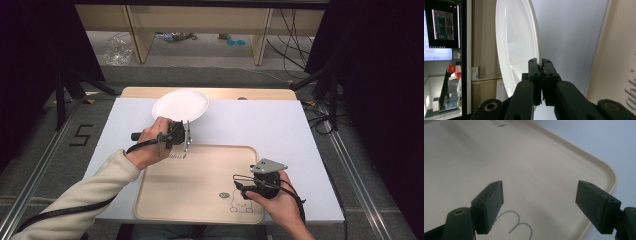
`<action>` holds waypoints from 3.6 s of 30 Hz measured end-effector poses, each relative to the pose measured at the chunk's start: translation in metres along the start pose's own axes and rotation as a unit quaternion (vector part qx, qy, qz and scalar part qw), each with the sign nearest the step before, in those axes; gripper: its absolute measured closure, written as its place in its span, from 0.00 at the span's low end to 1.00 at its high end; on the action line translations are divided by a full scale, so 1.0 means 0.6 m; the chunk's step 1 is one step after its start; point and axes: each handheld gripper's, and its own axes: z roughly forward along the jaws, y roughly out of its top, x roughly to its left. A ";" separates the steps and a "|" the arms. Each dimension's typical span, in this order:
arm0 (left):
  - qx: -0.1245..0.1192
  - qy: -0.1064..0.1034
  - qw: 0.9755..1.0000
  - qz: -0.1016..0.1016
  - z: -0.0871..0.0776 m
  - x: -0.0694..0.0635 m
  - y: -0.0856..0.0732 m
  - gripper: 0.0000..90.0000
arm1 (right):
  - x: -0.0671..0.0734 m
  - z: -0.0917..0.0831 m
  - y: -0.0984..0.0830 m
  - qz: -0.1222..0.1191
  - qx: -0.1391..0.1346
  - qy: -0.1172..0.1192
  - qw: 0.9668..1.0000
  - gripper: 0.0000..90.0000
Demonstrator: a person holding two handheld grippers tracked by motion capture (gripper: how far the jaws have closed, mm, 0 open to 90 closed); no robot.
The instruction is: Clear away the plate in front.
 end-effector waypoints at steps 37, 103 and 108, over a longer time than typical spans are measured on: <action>-0.015 0.013 1.000 0.018 -0.038 -0.017 0.000 0.97 | 0.000 -0.002 0.001 0.002 0.000 -0.002 1.000 0.26; -0.043 0.003 0.998 0.043 -0.114 -0.069 0.014 0.97 | 0.000 -0.004 0.003 0.006 -0.008 -0.004 1.000 0.26; -0.046 0.001 0.998 0.045 -0.120 -0.074 0.015 0.97 | 0.000 -0.004 0.003 0.006 -0.008 -0.004 1.000 0.26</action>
